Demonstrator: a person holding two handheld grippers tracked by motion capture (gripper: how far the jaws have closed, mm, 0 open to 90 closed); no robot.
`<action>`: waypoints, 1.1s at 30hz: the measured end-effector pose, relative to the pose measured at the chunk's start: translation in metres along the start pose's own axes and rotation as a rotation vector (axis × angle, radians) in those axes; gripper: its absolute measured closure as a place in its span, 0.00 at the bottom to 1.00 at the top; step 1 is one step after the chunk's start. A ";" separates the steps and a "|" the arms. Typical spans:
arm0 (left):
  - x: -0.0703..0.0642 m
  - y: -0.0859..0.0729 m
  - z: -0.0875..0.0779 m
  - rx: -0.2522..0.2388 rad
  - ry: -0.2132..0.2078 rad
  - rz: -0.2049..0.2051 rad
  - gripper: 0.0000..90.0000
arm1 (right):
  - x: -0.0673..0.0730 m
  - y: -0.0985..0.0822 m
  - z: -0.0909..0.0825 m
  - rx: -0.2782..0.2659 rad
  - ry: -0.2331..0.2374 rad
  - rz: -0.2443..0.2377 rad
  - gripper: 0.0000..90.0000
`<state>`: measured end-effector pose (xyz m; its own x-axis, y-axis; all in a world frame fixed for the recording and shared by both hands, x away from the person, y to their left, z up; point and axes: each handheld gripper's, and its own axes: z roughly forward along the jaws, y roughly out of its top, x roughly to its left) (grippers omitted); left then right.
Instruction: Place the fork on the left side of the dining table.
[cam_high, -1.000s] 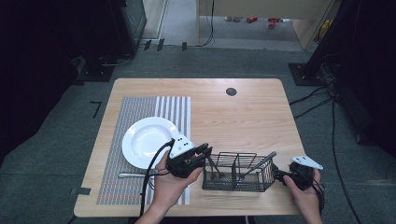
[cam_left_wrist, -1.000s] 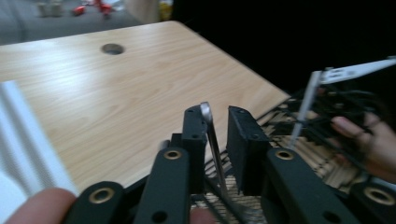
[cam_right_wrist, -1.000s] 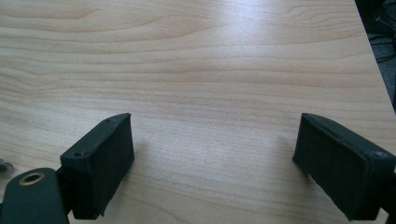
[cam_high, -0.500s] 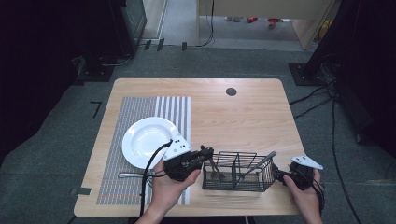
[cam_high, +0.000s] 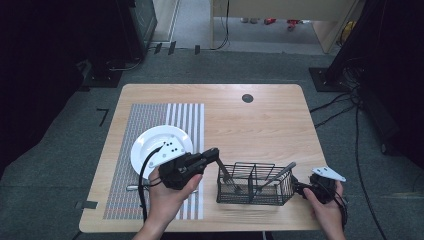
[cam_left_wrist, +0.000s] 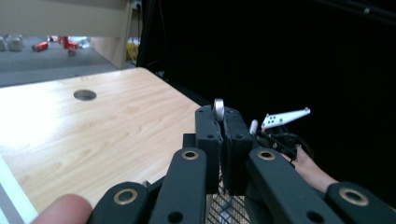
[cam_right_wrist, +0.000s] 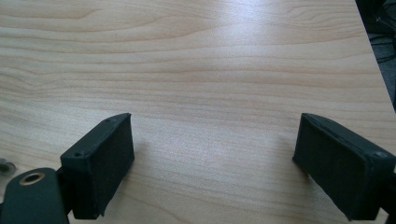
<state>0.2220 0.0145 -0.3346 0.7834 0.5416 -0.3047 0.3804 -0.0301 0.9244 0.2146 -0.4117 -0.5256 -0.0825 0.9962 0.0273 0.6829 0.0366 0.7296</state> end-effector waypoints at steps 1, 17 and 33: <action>0.001 0.002 -0.003 -0.010 0.000 -0.003 0.99 | 0.000 0.000 0.000 0.000 0.000 0.000 0.13; 0.025 0.039 -0.043 -0.161 0.026 -0.054 0.99 | 0.000 0.000 0.000 -0.002 0.000 0.001 0.13; 0.079 0.058 -0.056 -0.256 0.110 -0.139 0.99 | 0.000 0.000 0.000 -0.002 0.000 0.001 0.13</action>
<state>0.2790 0.1024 -0.2919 0.6697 0.6135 -0.4184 0.3328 0.2557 0.9076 0.2147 -0.4117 -0.5258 -0.0824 0.9962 0.0279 0.6816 0.0359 0.7309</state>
